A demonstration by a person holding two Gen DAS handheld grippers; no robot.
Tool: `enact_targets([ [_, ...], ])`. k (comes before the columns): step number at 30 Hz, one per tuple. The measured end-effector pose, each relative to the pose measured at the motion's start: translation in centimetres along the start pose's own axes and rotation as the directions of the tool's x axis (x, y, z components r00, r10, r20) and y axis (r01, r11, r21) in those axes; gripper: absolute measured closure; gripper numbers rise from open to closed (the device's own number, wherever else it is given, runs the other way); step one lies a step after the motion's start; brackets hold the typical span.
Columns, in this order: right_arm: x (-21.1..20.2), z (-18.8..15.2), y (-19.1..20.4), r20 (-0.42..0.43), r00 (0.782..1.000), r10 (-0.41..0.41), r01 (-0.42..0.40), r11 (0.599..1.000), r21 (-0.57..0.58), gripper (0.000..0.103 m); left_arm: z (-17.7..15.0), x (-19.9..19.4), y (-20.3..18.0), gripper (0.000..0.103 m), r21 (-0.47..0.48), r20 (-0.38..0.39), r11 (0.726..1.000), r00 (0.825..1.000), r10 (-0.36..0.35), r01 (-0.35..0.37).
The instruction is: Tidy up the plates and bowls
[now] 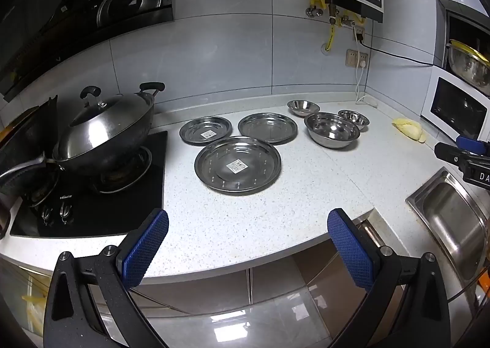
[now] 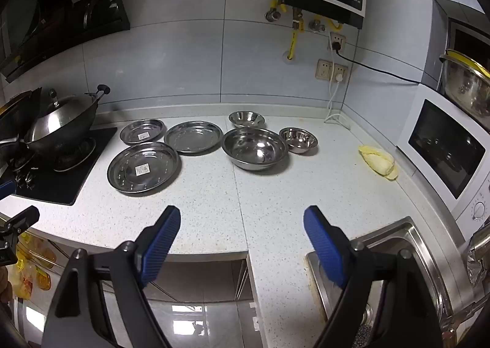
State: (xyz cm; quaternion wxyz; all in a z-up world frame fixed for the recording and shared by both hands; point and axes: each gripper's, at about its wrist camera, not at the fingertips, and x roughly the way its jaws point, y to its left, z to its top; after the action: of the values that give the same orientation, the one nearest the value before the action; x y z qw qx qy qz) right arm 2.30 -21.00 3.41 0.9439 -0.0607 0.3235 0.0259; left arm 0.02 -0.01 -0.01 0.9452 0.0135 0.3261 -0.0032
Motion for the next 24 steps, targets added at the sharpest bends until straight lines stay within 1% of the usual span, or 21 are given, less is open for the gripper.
enact_targets([
  [8, 0.0, 0.0, -0.1, 0.006, 1.000, 0.003, -0.003, 1.000, 0.009, 0.020, 0.1, -0.2, 0.1, 0.001, -0.004, 0.004, 1.000, 1.000, -0.001, 0.001],
  [9, -0.2, 0.0, -0.2, 0.007, 1.000, 0.004, -0.004, 1.000, 0.009, 0.020, -0.6, 0.0, 0.1, 0.001, 0.000, 0.001, 1.000, 1.000, 0.000, 0.000],
  [13, 0.2, 0.0, 0.1, -0.004, 1.000, 0.000, 0.000, 1.000, -0.001, 0.020, -1.1, -0.1, 0.1, 0.001, -0.003, 0.003, 1.000, 1.000, 0.002, -0.002],
  [17, 0.1, 0.0, 0.1, -0.004, 1.000, 0.002, -0.002, 1.000, -0.001, 0.020, -0.4, 0.1, 0.4, 0.001, -0.006, -0.004, 1.000, 1.000, 0.002, -0.002],
  [24, 0.2, -0.1, 0.0, -0.003, 1.000, 0.005, -0.005, 1.000, -0.002, 0.020, -0.4, 0.1, 0.4, 0.001, -0.008, -0.006, 1.000, 1.000, 0.004, -0.004],
])
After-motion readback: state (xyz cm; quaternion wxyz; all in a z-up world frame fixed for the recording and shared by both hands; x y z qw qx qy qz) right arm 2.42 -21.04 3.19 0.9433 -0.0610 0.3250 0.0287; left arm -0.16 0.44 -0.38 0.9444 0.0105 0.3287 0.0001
